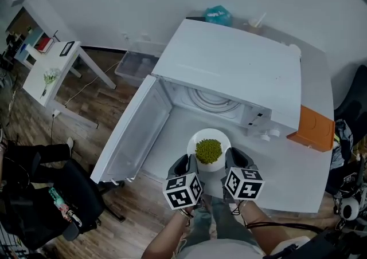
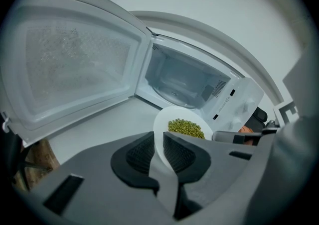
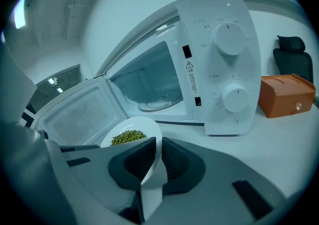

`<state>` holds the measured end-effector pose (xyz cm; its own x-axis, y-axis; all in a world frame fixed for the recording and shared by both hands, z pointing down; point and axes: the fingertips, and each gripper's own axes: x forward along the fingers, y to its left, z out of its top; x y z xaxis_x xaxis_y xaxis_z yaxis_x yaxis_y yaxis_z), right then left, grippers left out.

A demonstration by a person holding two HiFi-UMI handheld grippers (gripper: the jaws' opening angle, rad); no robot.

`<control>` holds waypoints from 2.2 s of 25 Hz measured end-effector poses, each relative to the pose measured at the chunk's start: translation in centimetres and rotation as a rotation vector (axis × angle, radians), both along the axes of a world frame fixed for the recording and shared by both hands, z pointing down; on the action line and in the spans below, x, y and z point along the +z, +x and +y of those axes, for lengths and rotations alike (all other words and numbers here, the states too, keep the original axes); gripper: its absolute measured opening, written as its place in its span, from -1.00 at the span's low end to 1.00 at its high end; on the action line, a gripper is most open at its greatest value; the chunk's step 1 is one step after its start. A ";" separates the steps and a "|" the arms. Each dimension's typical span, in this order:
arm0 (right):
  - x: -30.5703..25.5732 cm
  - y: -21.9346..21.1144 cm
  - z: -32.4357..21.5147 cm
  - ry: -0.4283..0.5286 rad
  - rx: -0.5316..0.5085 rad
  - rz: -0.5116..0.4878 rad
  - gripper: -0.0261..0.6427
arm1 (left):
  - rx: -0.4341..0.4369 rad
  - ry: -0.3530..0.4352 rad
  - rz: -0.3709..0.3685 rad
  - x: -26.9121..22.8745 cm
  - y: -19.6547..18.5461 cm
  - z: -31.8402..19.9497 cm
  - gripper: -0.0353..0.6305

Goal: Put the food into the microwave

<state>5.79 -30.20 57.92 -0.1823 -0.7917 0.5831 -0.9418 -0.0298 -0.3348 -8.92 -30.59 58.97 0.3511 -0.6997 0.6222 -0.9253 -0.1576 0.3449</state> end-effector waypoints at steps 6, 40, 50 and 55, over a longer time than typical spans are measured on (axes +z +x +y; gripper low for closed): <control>-0.8 -0.3 -1.5 0.032 0.017 0.020 -0.78 | 0.016 0.032 0.000 -0.8 -0.2 -2.0 -0.71; -2.0 -0.1 -10.3 0.131 0.100 0.022 -0.77 | 0.014 0.140 0.056 -3.0 0.0 -13.0 -0.74; -1.9 0.6 -12.6 0.162 0.135 0.025 -0.77 | 0.039 0.182 0.088 -2.7 0.8 -16.0 -0.74; -1.9 0.9 -14.0 0.175 0.160 0.030 -0.77 | 0.046 0.205 0.068 -2.6 1.1 -17.5 -0.74</control>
<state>6.65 -44.15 56.04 -0.0306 -0.8984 0.4381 -0.9393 -0.1239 -0.3198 -7.78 -48.12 56.36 0.4223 -0.7913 0.4421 -0.8910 -0.2728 0.3628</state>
